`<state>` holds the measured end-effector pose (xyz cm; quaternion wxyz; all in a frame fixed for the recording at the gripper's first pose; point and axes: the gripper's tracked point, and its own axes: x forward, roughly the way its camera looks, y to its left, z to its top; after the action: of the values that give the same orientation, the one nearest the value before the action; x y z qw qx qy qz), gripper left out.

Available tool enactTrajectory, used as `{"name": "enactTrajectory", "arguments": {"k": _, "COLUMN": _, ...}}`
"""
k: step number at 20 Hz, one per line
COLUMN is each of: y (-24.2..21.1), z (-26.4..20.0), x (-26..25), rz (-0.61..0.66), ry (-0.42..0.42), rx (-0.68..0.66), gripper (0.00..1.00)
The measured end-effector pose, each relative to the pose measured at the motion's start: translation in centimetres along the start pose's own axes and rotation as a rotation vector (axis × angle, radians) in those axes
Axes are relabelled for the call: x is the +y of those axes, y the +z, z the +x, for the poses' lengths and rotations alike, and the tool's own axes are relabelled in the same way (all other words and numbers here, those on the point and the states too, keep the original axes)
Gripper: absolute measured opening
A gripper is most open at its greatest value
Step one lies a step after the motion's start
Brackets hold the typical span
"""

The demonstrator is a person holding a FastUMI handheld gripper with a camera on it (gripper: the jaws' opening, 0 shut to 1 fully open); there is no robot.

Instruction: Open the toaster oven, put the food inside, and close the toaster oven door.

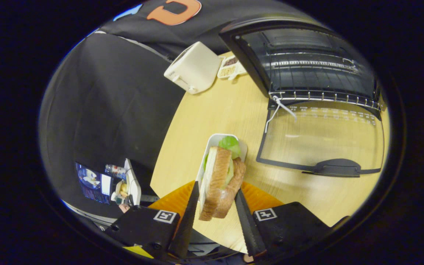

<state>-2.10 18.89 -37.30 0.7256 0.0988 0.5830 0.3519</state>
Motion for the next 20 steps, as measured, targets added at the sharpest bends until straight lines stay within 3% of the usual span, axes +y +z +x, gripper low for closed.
{"name": "enactTrajectory", "arguments": {"k": 2, "y": 0.2, "z": 0.7, "x": 0.5, "rz": 0.017, "ry": 0.025, "rx": 0.002, "gripper": 0.48}}
{"name": "enactTrajectory", "arguments": {"k": 5, "y": -0.2, "z": 0.5, "x": 0.8, "rz": 0.012, "ry": 0.044, "rx": -0.009, "gripper": 0.39}}
{"name": "enactTrajectory", "arguments": {"k": 8, "y": -0.2, "z": -0.5, "x": 1.8, "rz": 0.032, "ry": 0.070, "rx": -0.024, "gripper": 0.38}}
{"name": "enactTrajectory", "arguments": {"k": 16, "y": 3.3, "z": -5.4, "x": 3.7, "rz": 0.181, "ry": 0.258, "rx": -0.203, "gripper": 0.36}}
{"name": "enactTrajectory", "arguments": {"k": 20, "y": 5.5, "z": -7.4, "x": 1.6, "rz": 0.268, "ry": 0.292, "rx": -0.290, "gripper": 0.36}}
